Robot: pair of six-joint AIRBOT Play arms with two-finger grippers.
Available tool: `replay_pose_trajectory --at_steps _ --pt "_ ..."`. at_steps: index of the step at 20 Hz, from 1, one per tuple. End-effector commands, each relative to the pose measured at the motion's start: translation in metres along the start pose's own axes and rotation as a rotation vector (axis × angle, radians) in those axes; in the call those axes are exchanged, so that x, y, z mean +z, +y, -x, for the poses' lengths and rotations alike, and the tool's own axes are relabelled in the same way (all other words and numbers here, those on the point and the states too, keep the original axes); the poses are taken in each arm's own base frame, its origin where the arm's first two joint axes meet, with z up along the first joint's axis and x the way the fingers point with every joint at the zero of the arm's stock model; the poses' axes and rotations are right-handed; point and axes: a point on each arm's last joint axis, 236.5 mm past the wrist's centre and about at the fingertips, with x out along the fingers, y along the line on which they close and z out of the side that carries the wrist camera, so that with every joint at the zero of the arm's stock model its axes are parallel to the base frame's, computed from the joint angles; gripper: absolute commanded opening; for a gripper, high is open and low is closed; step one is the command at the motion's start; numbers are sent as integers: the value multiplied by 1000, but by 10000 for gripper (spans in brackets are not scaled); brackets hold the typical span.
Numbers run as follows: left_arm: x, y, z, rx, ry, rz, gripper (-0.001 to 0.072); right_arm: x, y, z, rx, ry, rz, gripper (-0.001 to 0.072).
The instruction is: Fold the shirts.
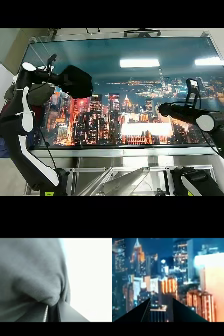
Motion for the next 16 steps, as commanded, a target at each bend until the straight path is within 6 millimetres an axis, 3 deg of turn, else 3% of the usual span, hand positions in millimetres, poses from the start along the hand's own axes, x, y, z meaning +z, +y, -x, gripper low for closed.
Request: replay_pose_trajectory --at_steps 1,4,7,9,10,11,13,16 --pt "-17 -113 -9 -207 117 -88 -1 2 -27 18 -64 56 -31 311" --pt "-66 -179 -48 -240 242 -137 0 3 -62 32 -121 85 -88 311" --pt "-113 -218 -89 -250 309 -143 8 -10 -77 34 -133 156 -114 311" --pt "-135 -233 -107 -253 342 -151 478 -16 -78 31 -133 188 -104 371" --pt "-141 -238 -112 -253 352 -154 720 -17 -78 29 -131 196 -107 467" --pt "-144 -241 -114 -255 363 -148 713 -17 -77 27 -123 202 -101 506" --pt "-142 -237 -110 -249 364 -114 712 -14 -71 18 -81 203 -71 505" --pt "-125 -208 -94 -224 319 -33 711 2 -47 -9 68 181 -1 504"
